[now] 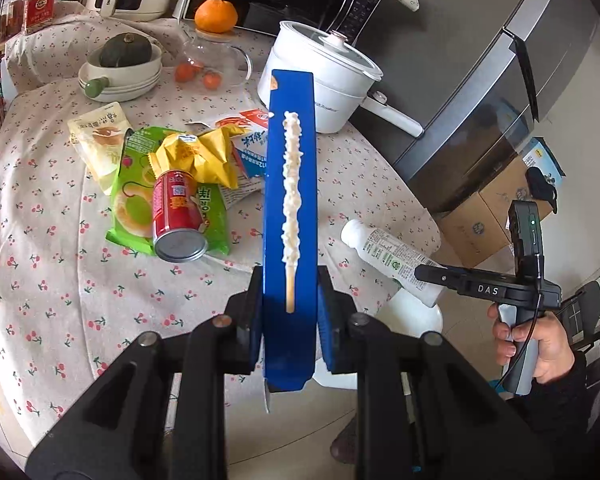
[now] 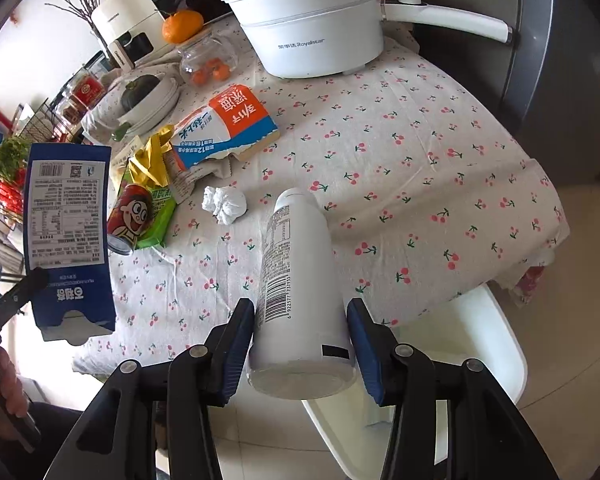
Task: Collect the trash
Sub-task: 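Carry the box and bottle to the white bin and release both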
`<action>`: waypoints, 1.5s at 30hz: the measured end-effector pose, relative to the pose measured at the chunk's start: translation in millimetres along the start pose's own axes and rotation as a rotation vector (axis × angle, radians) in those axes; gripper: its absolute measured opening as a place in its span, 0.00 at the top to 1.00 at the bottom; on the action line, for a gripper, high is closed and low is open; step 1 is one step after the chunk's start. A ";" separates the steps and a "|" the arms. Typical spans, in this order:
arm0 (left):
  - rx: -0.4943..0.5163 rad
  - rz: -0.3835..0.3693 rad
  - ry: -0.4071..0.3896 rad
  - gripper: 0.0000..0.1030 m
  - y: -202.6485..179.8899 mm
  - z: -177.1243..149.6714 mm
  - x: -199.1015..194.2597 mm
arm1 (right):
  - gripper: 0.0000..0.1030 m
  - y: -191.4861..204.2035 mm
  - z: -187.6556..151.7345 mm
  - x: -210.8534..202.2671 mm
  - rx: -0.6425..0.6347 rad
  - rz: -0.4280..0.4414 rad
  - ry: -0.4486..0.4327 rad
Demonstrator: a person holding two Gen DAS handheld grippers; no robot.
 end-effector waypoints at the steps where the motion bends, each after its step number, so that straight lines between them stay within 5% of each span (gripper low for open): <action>1: 0.006 -0.002 0.004 0.76 -3.3 -2.2 1.6 | 0.53 -2.5 -0.8 -3.1 0.008 0.002 -0.012; 9: 0.051 -0.010 0.043 0.76 -23.8 -18.1 14.6 | 0.53 -30.7 -9.9 -11.1 0.040 -0.038 -0.018; 18: 0.066 0.010 0.076 0.76 -24.7 -23.6 25.6 | 0.50 -32.8 -13.5 56.2 0.009 -0.107 0.148; 26: 0.101 0.038 0.102 0.76 -23.7 -30.6 35.5 | 0.52 -38.2 4.7 76.9 0.006 -0.145 0.158; 35: 0.159 -0.048 0.130 0.76 -62.0 -42.9 39.2 | 0.52 -24.7 -6.5 7.3 0.003 -0.060 0.031; 45: 0.244 -0.169 0.227 0.76 -134.4 -86.3 73.6 | 0.52 -79.0 -73.5 -61.0 0.118 -0.105 -0.037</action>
Point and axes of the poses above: each gripper's, at about its wrist camera, not at the fingertips, and x roughly the way its jaws point, y to its left, z to its top, the point moved 10 cm from there along x, roughly the way its jaws point, and after that the axes turned 9 degrees about -x, right-handed, at the moved point
